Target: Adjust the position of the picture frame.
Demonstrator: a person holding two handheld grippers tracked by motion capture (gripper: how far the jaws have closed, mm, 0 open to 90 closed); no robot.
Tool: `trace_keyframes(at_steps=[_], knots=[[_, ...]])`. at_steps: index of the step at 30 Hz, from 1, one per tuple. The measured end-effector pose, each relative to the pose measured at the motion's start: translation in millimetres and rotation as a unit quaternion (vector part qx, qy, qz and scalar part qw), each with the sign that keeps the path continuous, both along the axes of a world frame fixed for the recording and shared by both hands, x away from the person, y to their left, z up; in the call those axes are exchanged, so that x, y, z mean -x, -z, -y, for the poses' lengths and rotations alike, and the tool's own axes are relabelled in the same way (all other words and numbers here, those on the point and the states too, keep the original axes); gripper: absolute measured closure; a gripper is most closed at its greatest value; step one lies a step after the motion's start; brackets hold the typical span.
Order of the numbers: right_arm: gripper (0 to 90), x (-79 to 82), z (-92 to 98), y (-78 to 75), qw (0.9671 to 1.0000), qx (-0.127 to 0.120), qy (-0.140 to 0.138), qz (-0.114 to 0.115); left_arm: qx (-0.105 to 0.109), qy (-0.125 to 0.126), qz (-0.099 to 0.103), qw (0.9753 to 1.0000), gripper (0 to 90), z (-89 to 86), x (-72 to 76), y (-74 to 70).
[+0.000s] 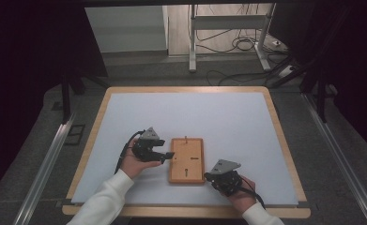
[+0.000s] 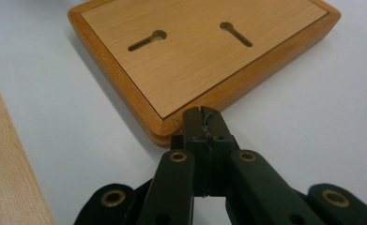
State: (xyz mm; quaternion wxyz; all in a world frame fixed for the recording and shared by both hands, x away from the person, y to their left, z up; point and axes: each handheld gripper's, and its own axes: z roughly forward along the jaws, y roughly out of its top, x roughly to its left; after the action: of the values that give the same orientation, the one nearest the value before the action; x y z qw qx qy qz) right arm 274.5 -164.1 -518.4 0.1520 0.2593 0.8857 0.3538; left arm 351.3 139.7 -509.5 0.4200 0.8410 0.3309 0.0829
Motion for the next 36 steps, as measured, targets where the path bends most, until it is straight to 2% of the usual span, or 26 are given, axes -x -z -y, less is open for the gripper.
trace_keyframes(at_steps=[3, 6, 12, 17, 21, 24, 28, 31, 36], knots=[[89.8, -0.3, 11.1, -7.3, 0.9998, -0.015, 0.009, 0.01, 0.001, -0.001, 0.002, 1.0, 30.1, -2.1, -0.8, 0.1], [89.8, -2.3, 28.2, -11.7, 0.999, -0.035, 0.026, 0.004, 0.001, -0.002, 0.003, 1.0, 30.2, -3.1, -0.9, 0.2], [89.7, -0.4, 58.8, -8.5, 0.9981, -0.034, 0.051, -0.004, -0.006, 0.002, 0.01, 0.9999, 30.2, -2.9, 1.2, -0.6], [88.5, -0.9, 77.8, -11.3, 0.9964, -0.042, 0.074, -0.001, -0.012, 0.007, 0.014, 0.9998, 30.3, 0.3, 2.7, -0.1], [78.2, -5.3, 86.2, -9.6, 0.9952, -0.047, 0.086, -0.009, -0.019, 0.01, 0.016, 0.9997, 30.3, 0.8, 3.3, 0.9], [61.8, -7.2, 87.0, -9.3, 0.9943, -0.054, 0.092, -0.008, -0.019, 0.01, 0.017, 0.9996, 30.2, 1.3, 4.2, 0.9], [42.0, -4.1, 86.0, -7.6, 0.9925, -0.057, 0.108, 0.007, -0.019, 0.011, 0.019, 0.9996, 30.2, 2.9, 3.7, 0.2], [36.2, -3.0, 88.7, -7.6, 0.9907, -0.064, 0.119, 0.009, -0.018, 0.011, 0.019, 0.9996, 30.3, 5.3, 2.6, -0.7], [32.5, 0.1, 94.0, -8.2, 0.9893, -0.064, 0.13, 0.013, -0.014, 0.014, 0.026, 0.9995, 30.3, 11.6, -1.1, -5.2]])
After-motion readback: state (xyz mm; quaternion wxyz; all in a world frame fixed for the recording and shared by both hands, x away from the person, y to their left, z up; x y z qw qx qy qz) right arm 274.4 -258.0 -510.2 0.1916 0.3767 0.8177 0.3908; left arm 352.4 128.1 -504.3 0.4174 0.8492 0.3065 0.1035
